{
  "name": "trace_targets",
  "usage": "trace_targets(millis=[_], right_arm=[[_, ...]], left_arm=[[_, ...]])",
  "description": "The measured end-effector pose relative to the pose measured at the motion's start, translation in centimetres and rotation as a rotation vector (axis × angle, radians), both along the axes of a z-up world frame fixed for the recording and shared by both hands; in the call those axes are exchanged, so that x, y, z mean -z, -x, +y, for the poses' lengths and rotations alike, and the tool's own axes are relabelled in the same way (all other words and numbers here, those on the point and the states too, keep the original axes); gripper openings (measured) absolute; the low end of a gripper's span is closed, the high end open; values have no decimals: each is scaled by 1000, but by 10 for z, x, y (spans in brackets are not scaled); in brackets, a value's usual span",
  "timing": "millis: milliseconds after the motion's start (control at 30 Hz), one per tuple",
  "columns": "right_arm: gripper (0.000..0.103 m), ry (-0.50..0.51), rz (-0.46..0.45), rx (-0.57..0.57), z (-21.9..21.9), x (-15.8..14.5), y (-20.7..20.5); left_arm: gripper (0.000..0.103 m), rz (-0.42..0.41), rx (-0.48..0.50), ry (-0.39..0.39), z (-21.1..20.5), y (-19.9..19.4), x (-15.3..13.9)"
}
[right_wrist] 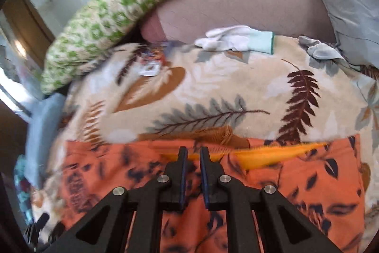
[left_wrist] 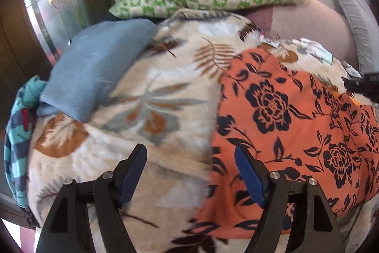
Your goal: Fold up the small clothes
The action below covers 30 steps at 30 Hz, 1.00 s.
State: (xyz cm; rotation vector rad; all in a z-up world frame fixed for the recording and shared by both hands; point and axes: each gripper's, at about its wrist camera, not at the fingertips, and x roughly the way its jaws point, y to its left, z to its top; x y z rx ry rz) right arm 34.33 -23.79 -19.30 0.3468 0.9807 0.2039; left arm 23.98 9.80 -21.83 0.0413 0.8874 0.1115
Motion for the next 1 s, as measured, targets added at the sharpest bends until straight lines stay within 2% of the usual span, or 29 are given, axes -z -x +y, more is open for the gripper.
trace_targets(millis=[133, 233, 267, 300, 367, 400, 467, 567, 633, 733, 833, 900, 967, 1000], right_arm=[[13, 42, 86, -116, 24, 11, 12], [13, 60, 175, -107, 44, 49, 3], [13, 69, 163, -93, 46, 54, -1], [13, 73, 112, -79, 47, 52, -2], [13, 57, 122, -67, 45, 47, -7], [13, 29, 123, -59, 41, 43, -4], [13, -8, 72, -63, 30, 27, 12], [13, 37, -9, -148, 23, 3, 52], [13, 53, -31, -165, 7, -2, 83], [13, 11, -4, -146, -23, 4, 119], [13, -36, -10, -101, -48, 18, 149], [13, -50, -11, -43, -59, 32, 154], [13, -63, 49, -12, -68, 47, 150], [13, -92, 111, -5, -71, 60, 142]], left_arm=[[78, 61, -21, 68, 29, 9, 5], [78, 130, -41, 120, 46, 13, 19], [78, 155, -38, 151, 50, 14, 24], [78, 176, -32, 197, 53, 15, 28], [78, 201, -35, 315, 62, 18, 32], [78, 200, -39, 348, 64, 20, 32], [78, 190, -30, 397, 65, 21, 30], [78, 190, -19, 490, 63, 21, 28], [78, 186, -9, 543, 61, 22, 27], [78, 147, -9, 538, 56, 23, 21], [78, 157, -8, 508, 45, 22, 26], [78, 130, -50, 498, 44, 24, 26], [78, 81, -78, 473, 44, 26, 19], [78, 65, -84, 448, 42, 27, 17]])
